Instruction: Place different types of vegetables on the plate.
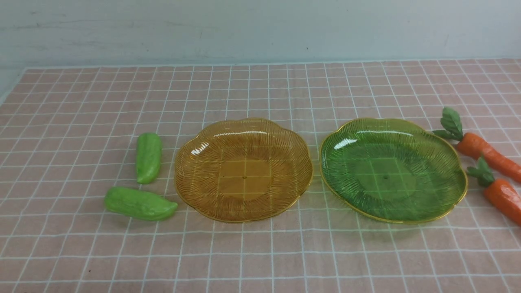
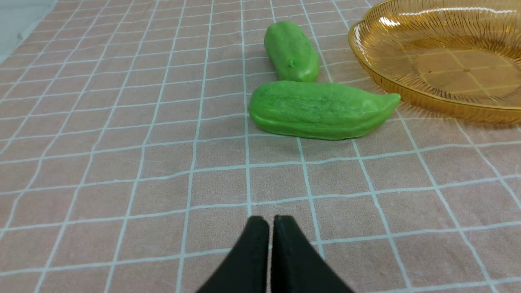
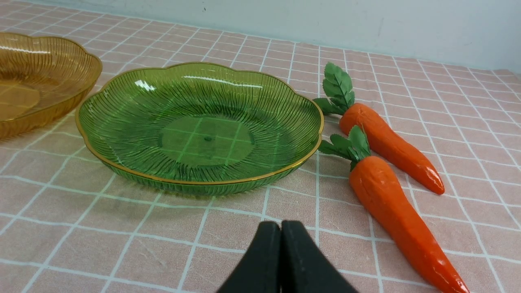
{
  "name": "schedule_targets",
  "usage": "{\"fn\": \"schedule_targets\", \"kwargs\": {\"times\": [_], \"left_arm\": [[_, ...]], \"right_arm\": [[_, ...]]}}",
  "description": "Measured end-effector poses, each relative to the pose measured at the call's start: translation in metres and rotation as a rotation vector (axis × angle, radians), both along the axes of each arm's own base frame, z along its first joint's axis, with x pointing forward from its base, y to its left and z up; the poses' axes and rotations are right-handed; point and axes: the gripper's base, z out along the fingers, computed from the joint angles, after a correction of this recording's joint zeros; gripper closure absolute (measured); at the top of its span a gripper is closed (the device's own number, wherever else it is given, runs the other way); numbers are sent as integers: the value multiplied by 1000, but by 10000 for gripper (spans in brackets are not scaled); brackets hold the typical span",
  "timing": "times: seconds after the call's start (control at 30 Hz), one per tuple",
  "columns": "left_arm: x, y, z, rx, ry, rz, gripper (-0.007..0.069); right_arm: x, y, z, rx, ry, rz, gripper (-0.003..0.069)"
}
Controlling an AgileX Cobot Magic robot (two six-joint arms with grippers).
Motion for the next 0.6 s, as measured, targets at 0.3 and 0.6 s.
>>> {"fn": "schedule_targets", "kwargs": {"times": [0.3,0.6], "left_arm": [[0,0,0,0,0,0,627],[-2,-20,6,-976,102,72,627]], "right_arm": [[0,0,0,-1,0,0,676],[0,9,4,561,23,-22,676]]}}
